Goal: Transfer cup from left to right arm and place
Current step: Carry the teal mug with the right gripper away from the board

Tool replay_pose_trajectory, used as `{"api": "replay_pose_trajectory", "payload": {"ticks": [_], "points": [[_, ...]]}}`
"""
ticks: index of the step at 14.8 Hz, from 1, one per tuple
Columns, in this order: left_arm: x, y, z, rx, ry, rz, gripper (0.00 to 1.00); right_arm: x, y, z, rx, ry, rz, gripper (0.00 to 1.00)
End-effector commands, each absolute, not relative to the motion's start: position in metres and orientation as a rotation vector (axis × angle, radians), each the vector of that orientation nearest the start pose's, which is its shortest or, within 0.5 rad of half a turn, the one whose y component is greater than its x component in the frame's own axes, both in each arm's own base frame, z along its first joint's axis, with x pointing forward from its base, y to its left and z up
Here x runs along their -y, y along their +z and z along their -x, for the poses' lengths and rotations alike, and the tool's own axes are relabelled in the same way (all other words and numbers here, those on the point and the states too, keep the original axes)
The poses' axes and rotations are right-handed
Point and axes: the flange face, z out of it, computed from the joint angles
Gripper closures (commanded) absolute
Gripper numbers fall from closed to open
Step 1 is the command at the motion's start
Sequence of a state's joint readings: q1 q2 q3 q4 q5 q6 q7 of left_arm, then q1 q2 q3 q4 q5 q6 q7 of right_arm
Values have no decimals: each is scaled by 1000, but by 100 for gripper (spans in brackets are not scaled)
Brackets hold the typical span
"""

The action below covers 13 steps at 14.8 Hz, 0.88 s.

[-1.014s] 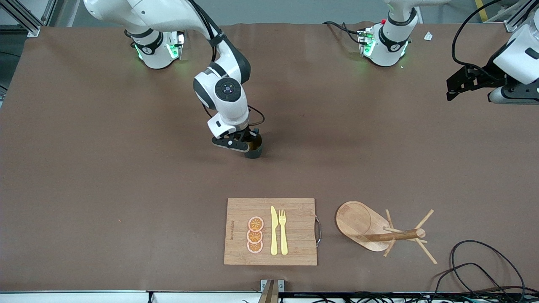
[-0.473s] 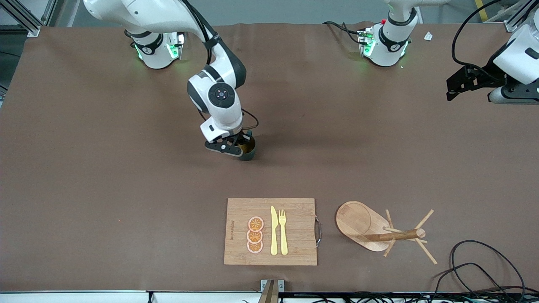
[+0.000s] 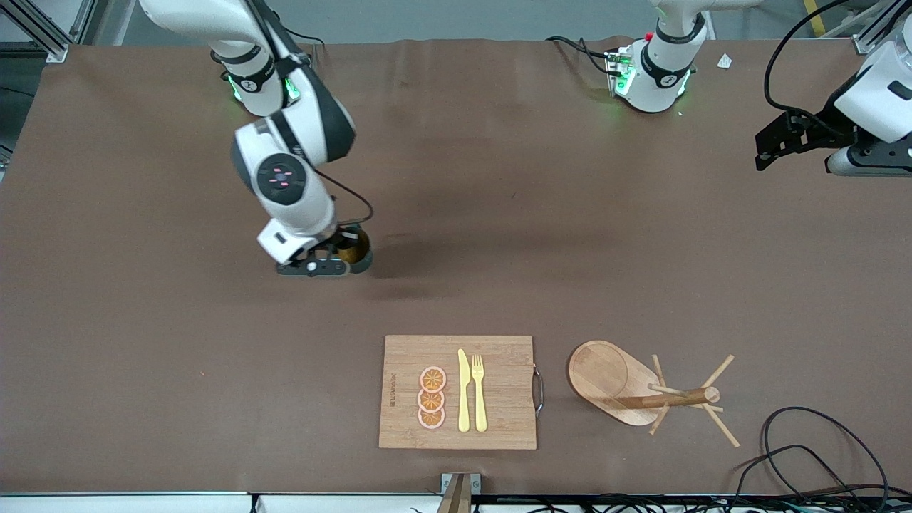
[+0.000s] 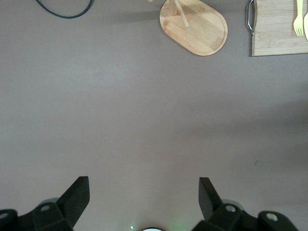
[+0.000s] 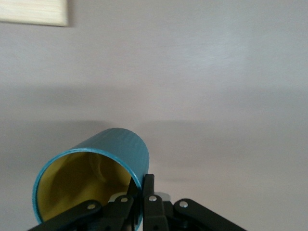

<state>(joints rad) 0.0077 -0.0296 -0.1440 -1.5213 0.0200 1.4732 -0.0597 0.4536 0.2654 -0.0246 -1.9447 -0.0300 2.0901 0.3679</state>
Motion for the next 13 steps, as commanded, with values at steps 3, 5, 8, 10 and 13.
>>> {"api": "replay_pose_trajectory", "payload": {"ticks": [3, 5, 8, 10, 13], "points": [[74, 659, -531, -122, 12, 3117, 0, -162, 340, -534, 415, 195, 3157, 100], [73, 659, -531, -119, 12, 3117, 0, -134, 322, -518, 500, 139, 3134, 100], [73, 659, -531, -119, 12, 3117, 0, -93, 290, -508, 654, 3, 3098, 100], [72, 658, -531, -115, 14, 3119, 0, -60, 282, -518, 828, -38, 3058, 100], [72, 659, -531, -117, 12, 3118, 0, -27, 278, -523, 1075, -39, 2985, 100]]}}
